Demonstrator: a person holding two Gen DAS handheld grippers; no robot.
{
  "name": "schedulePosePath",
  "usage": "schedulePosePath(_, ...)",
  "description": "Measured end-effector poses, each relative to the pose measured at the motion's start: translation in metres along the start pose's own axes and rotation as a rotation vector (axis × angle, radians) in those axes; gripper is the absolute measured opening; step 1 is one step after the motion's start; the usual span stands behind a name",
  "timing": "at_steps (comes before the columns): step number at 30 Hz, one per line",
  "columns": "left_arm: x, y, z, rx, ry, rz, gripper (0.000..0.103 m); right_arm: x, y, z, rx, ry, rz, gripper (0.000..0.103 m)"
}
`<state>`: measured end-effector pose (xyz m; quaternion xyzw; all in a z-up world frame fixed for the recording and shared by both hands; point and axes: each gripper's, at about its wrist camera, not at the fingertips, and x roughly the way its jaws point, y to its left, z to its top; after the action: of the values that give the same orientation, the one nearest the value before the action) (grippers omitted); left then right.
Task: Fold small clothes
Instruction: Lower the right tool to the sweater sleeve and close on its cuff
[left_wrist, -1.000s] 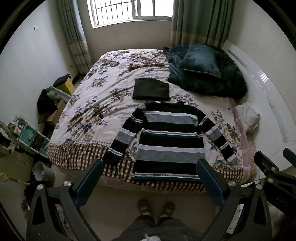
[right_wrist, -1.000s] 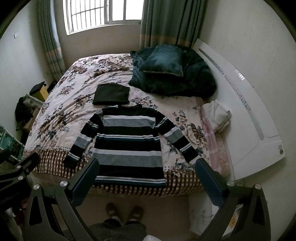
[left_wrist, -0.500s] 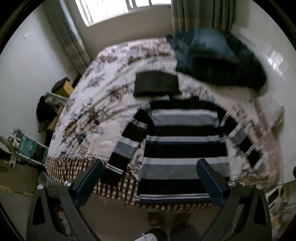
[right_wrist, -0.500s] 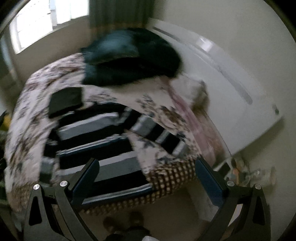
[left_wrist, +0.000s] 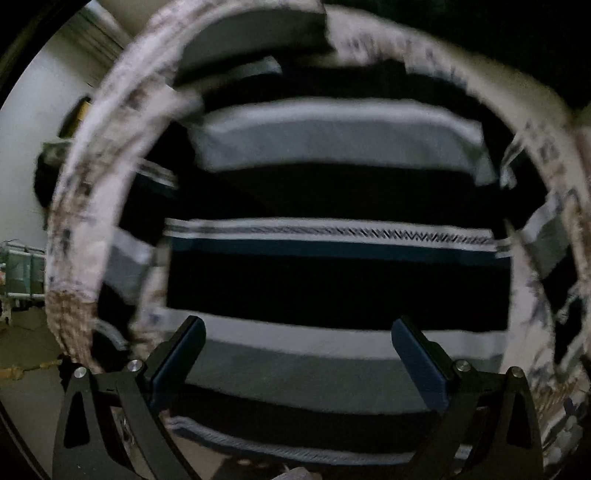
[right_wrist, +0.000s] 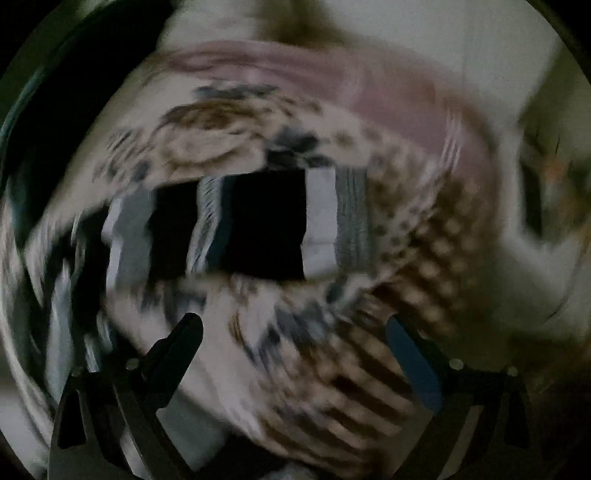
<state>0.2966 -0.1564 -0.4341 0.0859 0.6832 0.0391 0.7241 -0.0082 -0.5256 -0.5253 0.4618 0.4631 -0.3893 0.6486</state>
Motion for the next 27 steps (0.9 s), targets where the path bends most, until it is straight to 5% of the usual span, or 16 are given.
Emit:
schedulePosePath(5, 0.060, -0.032, 0.036, 0.004, 0.067, -0.001, 0.103, 0.063, -0.040, 0.026, 0.299, 0.029, 0.050, 0.100)
schedulePosePath(10, 0.083, -0.043, 0.067, -0.011, 0.042, -0.014, 0.103, 0.079, -0.030, 0.027, 0.314, 0.011, 0.053, 0.099)
schedulePosePath(11, 0.086, -0.042, 0.071, -0.019, 0.042, -0.019, 0.103, 0.079, -0.030, 0.024, 0.343, 0.026, 0.042, 0.091)
schedulePosePath(17, 0.087, -0.029, 0.077, -0.054, 0.037, -0.052, 0.103, 0.071, -0.030, -0.010, 0.518, 0.081, 0.155, 0.090)
schedulePosePath(22, 0.088, -0.017, 0.071, -0.055, 0.064, -0.073, 0.103, 0.085, -0.037, 0.001, 0.716, -0.043, 0.223, 0.089)
schedulePosePath(23, 0.087, -0.015, 0.070, -0.050, 0.062, -0.073, 0.103, 0.083, -0.039, 0.001, 0.759, -0.076, 0.242, 0.084)
schedulePosePath(24, 0.086, -0.013, 0.070, -0.040, 0.060, -0.070, 0.103, 0.080, -0.035, 0.006, 0.802, -0.125, 0.257, 0.055)
schedulePosePath(26, 0.083, -0.004, 0.071, -0.024, 0.049, -0.060, 0.103, 0.074, -0.024, 0.016, 0.786, -0.157, 0.246, 0.014)
schedulePosePath(27, 0.079, 0.000, 0.073, -0.019, 0.044, -0.056, 0.103, 0.069, -0.013, 0.024, 0.752, -0.179, 0.243, 0.010)
